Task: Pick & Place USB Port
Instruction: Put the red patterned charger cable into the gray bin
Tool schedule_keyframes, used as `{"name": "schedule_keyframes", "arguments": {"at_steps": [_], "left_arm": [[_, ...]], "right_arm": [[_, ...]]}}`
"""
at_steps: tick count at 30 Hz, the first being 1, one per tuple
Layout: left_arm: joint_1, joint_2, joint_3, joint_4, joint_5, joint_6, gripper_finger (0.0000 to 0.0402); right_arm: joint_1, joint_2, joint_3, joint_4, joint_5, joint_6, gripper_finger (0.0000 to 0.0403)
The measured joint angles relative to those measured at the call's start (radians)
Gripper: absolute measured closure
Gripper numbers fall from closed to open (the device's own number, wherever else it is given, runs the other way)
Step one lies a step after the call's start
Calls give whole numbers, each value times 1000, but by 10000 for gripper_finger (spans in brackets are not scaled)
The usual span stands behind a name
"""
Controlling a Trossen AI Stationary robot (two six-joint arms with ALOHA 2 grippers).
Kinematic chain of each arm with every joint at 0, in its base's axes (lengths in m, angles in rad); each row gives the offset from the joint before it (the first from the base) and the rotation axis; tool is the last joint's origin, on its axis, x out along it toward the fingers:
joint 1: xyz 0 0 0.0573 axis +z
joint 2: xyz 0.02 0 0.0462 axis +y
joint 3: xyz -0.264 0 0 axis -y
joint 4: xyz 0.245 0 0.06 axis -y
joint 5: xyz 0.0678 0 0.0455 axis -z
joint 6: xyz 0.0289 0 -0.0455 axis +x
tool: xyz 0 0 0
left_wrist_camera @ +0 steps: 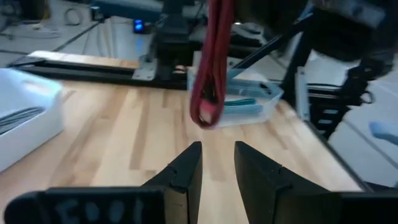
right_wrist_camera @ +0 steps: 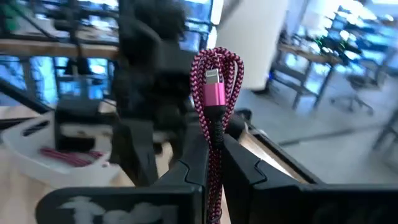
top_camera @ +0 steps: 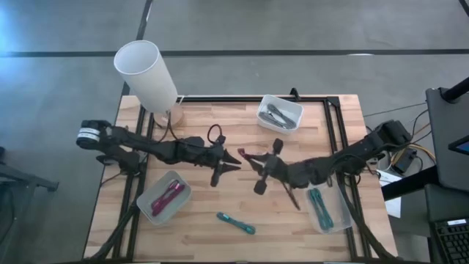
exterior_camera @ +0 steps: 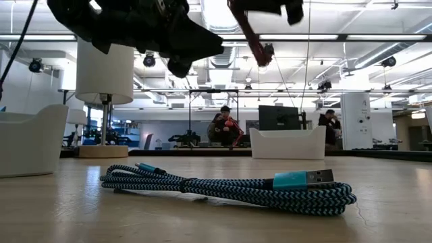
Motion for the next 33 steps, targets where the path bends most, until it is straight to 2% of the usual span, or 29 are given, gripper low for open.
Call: {"name": "schedule_keyframes", "arguments": {"at_steps": [6, 12, 18, 22, 27, 33], "left_arm": [[0, 64, 1, 136, 66, 33, 301], [0, 79, 29, 203, 68, 70, 258], [0, 99, 90, 204, 68, 73, 202], [0, 142, 128, 197, 58, 71, 179], [2, 170, 140, 198, 11, 60, 176], [2, 171, 151, 220, 11, 84, 184]], "right_arm": [[-3, -136, -19, -5, -41, -56, 381], [-21, -176, -98, 20, -211, 39, 381], [-40, -120, -114, 50, -228, 82, 381], [-50, -95, -113, 104, -239, 64, 381], [-50, -95, -111, 103, -239, 64, 380], [-50, -98, -111, 95, -239, 56, 380]]}}
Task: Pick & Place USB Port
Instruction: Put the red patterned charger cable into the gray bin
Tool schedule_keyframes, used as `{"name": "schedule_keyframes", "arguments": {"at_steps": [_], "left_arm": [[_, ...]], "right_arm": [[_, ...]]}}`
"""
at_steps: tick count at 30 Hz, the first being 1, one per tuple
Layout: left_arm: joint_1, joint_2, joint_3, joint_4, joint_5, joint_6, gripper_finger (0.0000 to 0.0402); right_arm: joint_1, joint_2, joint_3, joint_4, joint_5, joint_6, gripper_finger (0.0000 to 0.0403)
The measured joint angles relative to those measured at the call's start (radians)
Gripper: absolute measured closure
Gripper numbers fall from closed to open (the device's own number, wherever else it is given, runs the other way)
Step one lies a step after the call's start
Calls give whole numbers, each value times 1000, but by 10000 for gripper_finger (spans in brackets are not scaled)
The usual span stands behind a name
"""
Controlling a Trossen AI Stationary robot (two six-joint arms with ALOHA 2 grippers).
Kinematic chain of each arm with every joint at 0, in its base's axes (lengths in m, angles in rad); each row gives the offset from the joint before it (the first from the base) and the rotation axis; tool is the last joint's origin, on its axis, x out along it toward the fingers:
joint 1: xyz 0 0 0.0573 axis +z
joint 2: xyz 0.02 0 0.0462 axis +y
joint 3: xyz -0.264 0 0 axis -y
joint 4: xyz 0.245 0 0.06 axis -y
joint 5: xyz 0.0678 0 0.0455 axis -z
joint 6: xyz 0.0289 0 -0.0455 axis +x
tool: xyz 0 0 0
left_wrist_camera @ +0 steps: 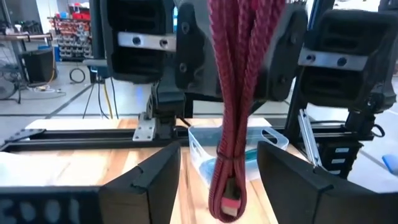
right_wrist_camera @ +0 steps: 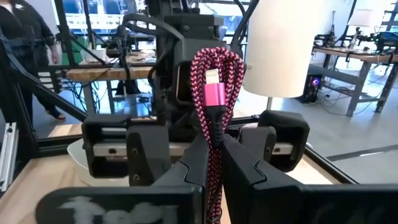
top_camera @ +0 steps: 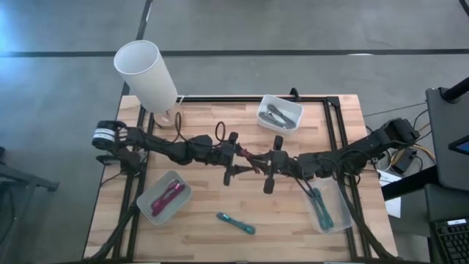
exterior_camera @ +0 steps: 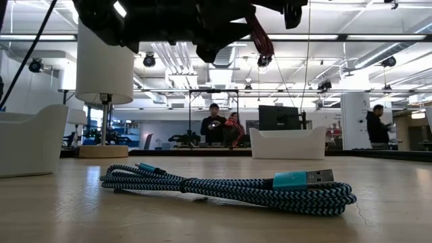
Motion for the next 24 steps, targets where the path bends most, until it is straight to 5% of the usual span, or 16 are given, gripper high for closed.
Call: {"name": "schedule_keyframes", "arguments": {"at_steps": [6, 17, 24], "left_arm": [[0, -6, 0, 24, 0, -10, 225], [-1, -4, 0, 16, 1, -29, 374], [-1, -4, 0, 10, 0, -29, 372]], "right_arm": [[0, 0, 0, -1, 0, -3, 380], [0, 0, 0, -3, 4, -88, 380], [-1, 0, 0, -4, 4, -159, 380]]}}
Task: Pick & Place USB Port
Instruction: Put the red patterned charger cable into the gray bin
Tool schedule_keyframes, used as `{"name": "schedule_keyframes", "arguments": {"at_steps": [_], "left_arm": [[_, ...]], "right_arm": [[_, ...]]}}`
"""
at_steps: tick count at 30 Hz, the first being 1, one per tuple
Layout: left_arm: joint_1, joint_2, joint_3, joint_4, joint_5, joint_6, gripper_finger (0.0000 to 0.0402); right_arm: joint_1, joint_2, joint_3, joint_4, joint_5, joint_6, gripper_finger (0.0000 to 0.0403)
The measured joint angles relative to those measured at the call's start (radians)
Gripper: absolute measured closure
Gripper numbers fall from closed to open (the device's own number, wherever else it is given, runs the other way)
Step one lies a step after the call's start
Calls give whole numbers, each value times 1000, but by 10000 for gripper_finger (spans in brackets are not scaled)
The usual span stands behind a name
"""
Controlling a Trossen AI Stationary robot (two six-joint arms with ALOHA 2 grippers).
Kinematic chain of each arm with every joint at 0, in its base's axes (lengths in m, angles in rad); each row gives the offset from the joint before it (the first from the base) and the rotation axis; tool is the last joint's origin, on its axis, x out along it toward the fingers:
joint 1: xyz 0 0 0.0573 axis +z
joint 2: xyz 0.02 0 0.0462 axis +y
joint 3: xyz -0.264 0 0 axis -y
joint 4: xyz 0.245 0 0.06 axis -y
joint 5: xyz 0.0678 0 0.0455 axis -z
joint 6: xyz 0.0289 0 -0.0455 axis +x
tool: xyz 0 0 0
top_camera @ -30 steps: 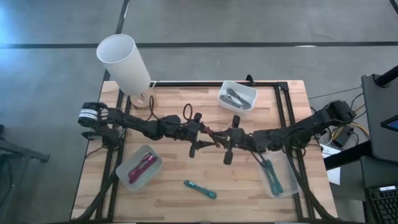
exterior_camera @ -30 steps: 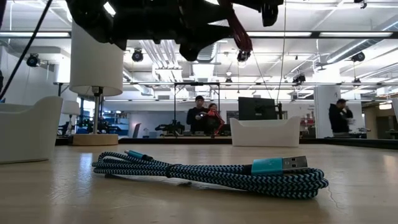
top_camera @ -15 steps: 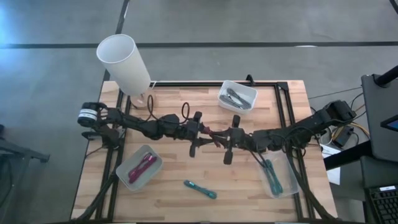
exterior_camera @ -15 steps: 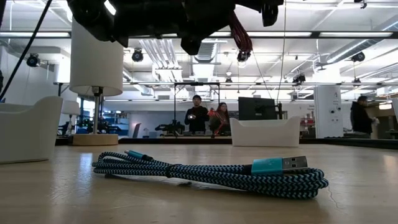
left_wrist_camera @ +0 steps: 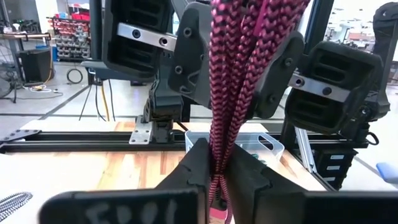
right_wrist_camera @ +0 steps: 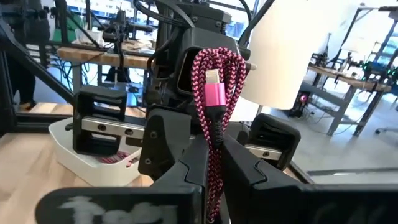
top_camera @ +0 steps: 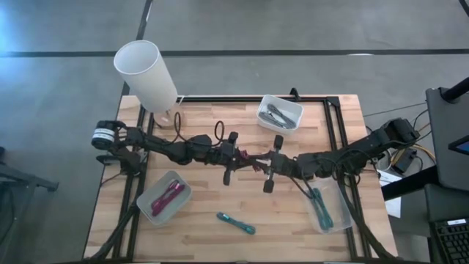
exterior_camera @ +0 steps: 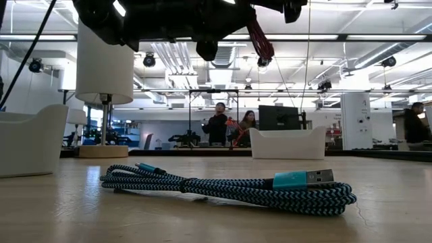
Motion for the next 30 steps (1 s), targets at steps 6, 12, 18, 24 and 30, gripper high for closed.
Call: {"name": "schedule_keyframes", "arguments": {"at_steps": [6, 12, 18, 24, 30], "left_arm": [[0, 0, 0, -4, 0, 0, 370], [0, 0, -2, -22, 0, 0, 383], [1, -11, -2, -122, 0, 1, 379], [1, -59, -2, -288, 0, -9, 380], [0, -195, 6, -681, -18, -42, 379]], "right_arm": [[-6, 1, 0, -3, 4, 67, 371], [-6, 11, 0, -1, 5, 33, 326], [-5, 11, 5, 0, 5, 33, 280], [-5, 11, 6, -3, 6, 36, 251], [-5, 11, 6, -18, 7, 37, 239]]}}
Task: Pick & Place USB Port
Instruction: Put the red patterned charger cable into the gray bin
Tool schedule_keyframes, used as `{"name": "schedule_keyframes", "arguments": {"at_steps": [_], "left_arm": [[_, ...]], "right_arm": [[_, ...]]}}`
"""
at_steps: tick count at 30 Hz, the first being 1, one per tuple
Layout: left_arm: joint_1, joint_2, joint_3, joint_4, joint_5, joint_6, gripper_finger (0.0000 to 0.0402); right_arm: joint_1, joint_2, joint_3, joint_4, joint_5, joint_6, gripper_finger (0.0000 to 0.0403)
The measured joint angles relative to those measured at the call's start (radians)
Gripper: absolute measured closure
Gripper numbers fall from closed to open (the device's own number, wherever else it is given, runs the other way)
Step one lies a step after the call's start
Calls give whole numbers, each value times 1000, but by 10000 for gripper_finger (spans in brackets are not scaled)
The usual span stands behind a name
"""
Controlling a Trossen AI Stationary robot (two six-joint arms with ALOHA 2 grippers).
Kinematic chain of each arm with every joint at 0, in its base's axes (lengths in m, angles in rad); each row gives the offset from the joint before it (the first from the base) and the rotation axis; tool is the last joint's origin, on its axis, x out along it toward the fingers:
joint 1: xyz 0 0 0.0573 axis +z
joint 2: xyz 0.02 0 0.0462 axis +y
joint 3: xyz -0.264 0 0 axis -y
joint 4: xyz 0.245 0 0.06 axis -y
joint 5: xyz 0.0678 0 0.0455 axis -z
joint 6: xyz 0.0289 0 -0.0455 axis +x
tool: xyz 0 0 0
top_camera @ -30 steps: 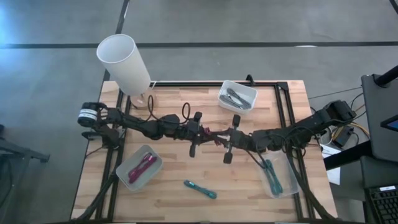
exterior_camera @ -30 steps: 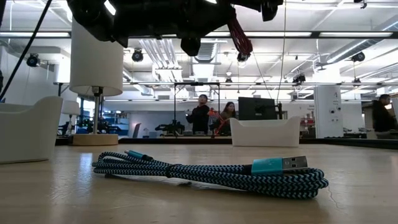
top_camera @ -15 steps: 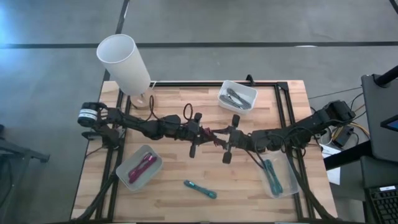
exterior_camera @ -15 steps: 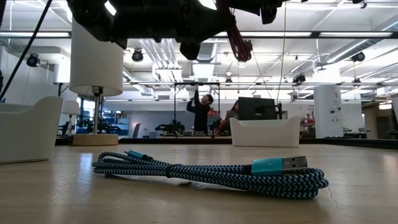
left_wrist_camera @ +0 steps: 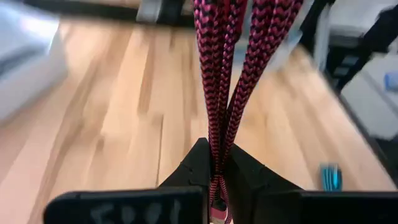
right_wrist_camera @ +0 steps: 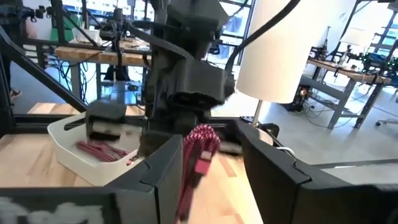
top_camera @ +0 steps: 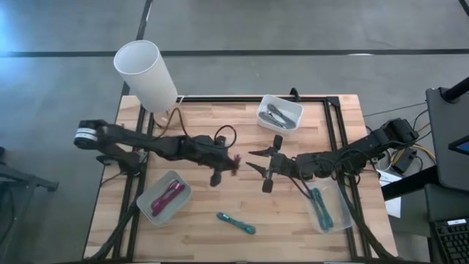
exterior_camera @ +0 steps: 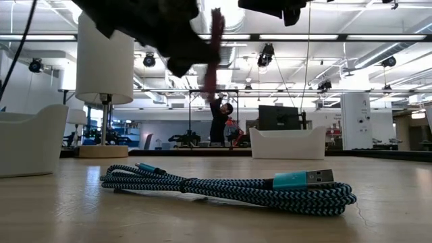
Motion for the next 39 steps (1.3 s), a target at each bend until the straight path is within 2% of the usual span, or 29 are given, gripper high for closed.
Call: {"name": "schedule_keyframes", "arguments": {"at_steps": [7, 11, 21, 26, 30, 35, 39], "left_arm": [[-15, -195, 19, -458, -14, -158, 379], [-57, -284, 41, -608, -35, -293, 379], [-293, -334, 91, -1085, -102, -683, 378], [-438, -333, 91, -1158, -113, -877, 378], [-520, -333, 84, -1231, -177, -1014, 378], [-556, -333, 18, -1264, -199, -1138, 378], [-557, -333, -63, -1223, -123, -1189, 378]], "right_arm": [[0, 0, 0, -37, 0, 36, 238], [0, 0, -1, -42, 0, 45, 237], [0, 0, -1, -74, -1, 45, 236], [0, 0, -2, -91, -1, 50, 236], [0, 0, -2, -90, -1, 57, 236], [0, 0, -2, -96, -2, 58, 236], [0, 0, -2, -97, -2, 60, 236]]}}
